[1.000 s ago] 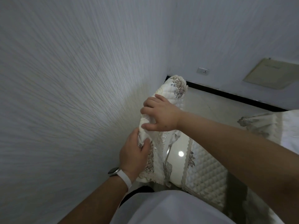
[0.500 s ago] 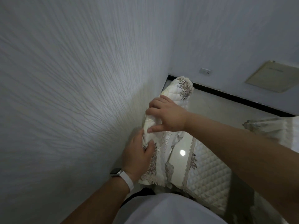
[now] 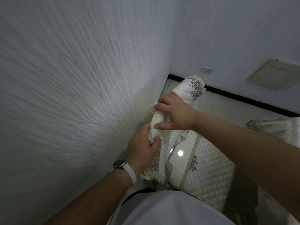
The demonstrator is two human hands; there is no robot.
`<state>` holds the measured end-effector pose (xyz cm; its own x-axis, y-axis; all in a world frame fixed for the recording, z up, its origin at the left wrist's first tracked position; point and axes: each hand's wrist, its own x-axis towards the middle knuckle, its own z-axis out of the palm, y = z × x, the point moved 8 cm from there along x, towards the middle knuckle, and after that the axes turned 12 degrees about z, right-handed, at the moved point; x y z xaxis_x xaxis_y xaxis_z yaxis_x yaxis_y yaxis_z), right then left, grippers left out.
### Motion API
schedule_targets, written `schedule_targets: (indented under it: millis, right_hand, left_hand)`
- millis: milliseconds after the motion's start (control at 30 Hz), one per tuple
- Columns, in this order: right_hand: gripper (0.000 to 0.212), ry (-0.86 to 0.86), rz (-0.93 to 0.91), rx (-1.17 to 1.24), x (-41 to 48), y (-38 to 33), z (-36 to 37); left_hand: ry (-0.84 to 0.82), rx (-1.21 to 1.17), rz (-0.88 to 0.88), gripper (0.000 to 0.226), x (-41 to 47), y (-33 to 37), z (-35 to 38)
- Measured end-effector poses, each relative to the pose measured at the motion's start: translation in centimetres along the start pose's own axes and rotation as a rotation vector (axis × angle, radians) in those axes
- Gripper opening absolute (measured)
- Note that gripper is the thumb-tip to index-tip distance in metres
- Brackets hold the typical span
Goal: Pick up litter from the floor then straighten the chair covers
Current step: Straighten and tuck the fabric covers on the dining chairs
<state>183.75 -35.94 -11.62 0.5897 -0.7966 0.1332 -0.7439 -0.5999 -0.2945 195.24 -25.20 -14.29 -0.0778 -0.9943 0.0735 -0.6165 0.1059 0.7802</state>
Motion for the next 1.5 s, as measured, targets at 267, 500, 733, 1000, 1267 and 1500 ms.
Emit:
schedule_targets:
  millis: [267,500,733,1000,1267,1500]
  right_hand:
    - [0.06,-0.035,-0.002,0.016,-3.1,1.4,-1.1]
    - [0.055,0.0,0.027,-0.002,-7.1,3.3,-2.8]
    - [0.053,-0.035,0.073,-0.032,-11.8,5.9,-4.4]
    - [0.049,-0.051,0.199,-0.064,-17.2,8.7,-6.5]
    - [0.048,-0.03,0.337,-0.073,-20.3,9.1,-6.4]
    - [0.052,0.069,0.589,-0.015,-21.3,7.6,-5.3]
  left_hand:
    - [-0.042,-0.032,-0.049,0.022,-1.1,1.9,3.0]
    - [-0.086,-0.127,-0.025,0.019,-2.3,5.0,6.7]
    - [-0.119,-0.107,0.033,0.026,-3.0,8.5,10.6]
    - [-0.286,-0.242,0.07,0.023,-3.9,11.2,16.0]
    - [-0.527,-0.329,0.188,0.033,-4.1,11.3,17.6]
    - [-0.69,-0.257,0.392,0.025,-1.2,10.2,15.6]
